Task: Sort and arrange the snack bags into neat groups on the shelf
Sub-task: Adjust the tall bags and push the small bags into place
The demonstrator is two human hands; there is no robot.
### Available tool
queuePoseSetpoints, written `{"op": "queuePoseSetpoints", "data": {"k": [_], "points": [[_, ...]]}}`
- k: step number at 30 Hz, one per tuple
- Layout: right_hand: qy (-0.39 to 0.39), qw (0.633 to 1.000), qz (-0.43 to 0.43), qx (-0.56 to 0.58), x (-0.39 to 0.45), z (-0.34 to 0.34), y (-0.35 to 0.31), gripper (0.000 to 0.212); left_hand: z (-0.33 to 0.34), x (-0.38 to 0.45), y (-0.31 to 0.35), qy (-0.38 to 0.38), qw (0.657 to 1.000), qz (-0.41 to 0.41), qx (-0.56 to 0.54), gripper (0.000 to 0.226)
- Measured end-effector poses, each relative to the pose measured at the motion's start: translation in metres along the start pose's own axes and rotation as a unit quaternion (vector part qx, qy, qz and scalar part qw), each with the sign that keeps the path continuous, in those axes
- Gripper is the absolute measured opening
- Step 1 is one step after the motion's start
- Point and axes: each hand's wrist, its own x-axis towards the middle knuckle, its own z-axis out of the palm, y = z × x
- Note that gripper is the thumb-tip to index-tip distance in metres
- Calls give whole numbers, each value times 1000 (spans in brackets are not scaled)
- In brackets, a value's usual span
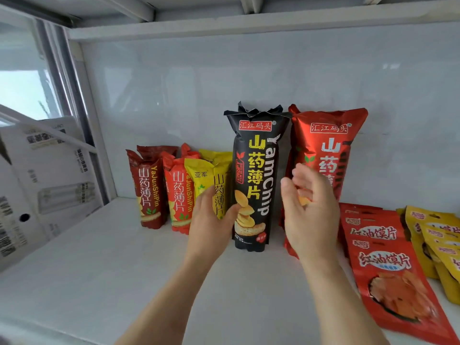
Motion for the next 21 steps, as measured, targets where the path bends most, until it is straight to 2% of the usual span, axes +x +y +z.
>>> {"op": "queuePoseSetpoints", "data": {"k": [4,7,9,12,15,21], "points": [[-135,989,43,48,-39,55,-5,33,-26,5,-36,56,998,-19,17,60],[-202,973,103,45,-57,97,0,52,-48,22,-69,69,996,-59,-24,61],[-220,966,131,22,-68,123,4,67,-60,34,-96,39,995,-89,-36,72],[-196,968,158,-16,-77,152,3,85,-75,45,-125,-48,993,-108,-20,77],[-142,975,164,-40,-71,174,-3,97,-82,58,-144,-113,989,-90,-19,79],[-74,976,193,-62,-52,204,-7,102,-72,75,-160,-154,983,-99,-27,106]]}}
